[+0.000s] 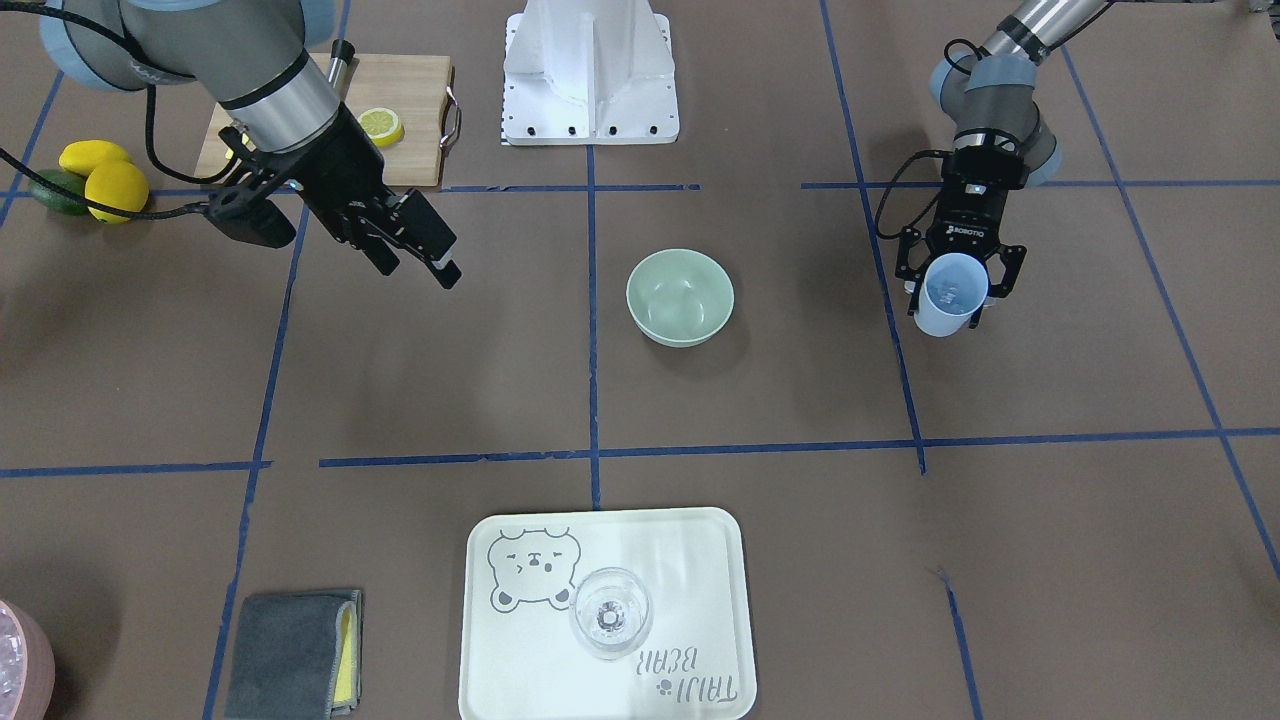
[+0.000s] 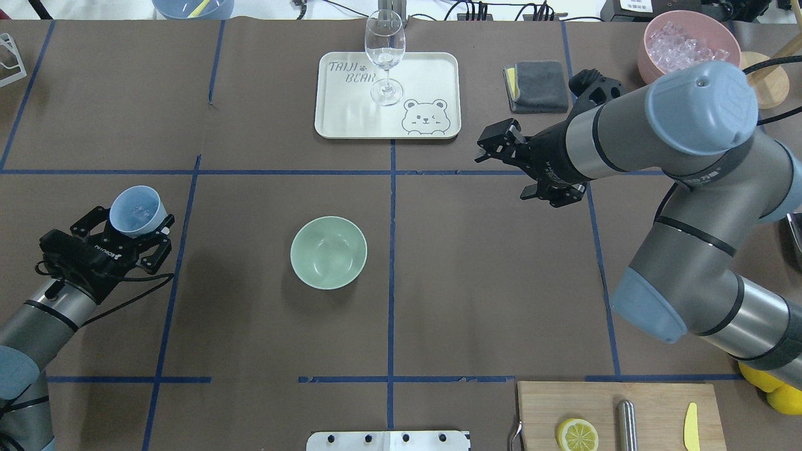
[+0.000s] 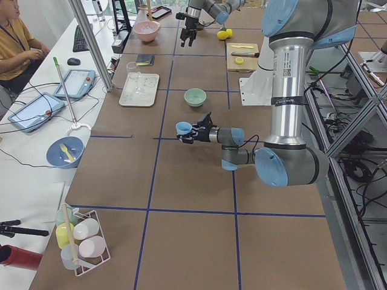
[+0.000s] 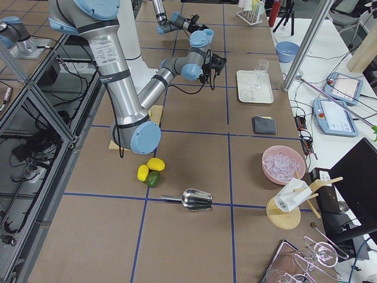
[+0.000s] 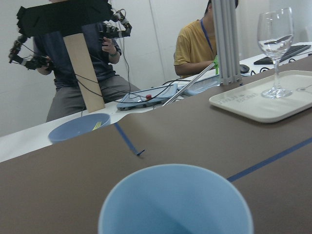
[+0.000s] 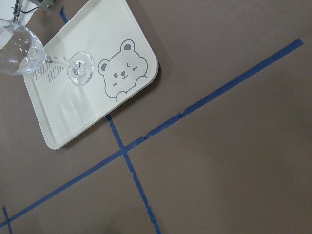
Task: Pour ice into bowl
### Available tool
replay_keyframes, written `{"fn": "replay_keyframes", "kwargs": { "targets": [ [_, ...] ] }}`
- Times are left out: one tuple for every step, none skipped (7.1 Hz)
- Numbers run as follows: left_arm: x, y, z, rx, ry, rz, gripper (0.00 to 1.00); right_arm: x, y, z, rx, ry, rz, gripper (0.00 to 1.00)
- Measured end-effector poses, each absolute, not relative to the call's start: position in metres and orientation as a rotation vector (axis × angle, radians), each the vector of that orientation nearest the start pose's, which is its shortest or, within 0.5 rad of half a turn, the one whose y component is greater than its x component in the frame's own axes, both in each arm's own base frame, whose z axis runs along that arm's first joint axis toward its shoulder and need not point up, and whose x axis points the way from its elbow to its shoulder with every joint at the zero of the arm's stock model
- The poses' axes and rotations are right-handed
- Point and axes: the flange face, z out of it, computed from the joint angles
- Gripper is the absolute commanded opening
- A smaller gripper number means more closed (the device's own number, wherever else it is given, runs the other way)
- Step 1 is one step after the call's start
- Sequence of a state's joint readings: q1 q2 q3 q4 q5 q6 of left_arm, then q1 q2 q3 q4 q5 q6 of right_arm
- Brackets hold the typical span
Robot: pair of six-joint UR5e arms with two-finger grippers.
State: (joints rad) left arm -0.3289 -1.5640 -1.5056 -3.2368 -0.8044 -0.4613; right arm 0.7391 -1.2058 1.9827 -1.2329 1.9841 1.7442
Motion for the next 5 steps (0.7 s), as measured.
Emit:
{"fn": "replay_keyframes", "kwargs": {
  "targets": [
    [0.382, -0.344, 0.482, 1.427, 0.715, 0.050, 0.00, -0.334, -0.444, 0.243, -0.049, -1.170, 0.566, 1.00],
    [0.402, -0.351, 0.444, 1.437, 0.654, 0.118, 0.00, -0.321, -0.444, 0.249, -0.050, -1.165, 0.565, 1.00],
    [0.416, -0.356, 0.411, 1.431, 0.591, 0.171, 0.00, -0.311, -0.445, 0.255, -0.052, -1.161, 0.566, 1.00],
    [0.424, -0.359, 0.391, 1.420, 0.547, 0.200, 0.00, -0.304, -0.447, 0.258, -0.053, -1.159, 0.565, 1.00],
    [0.427, -0.361, 0.381, 1.418, 0.507, 0.205, 0.00, -0.301, -0.448, 0.260, -0.052, -1.157, 0.565, 1.00]
  ]
}}
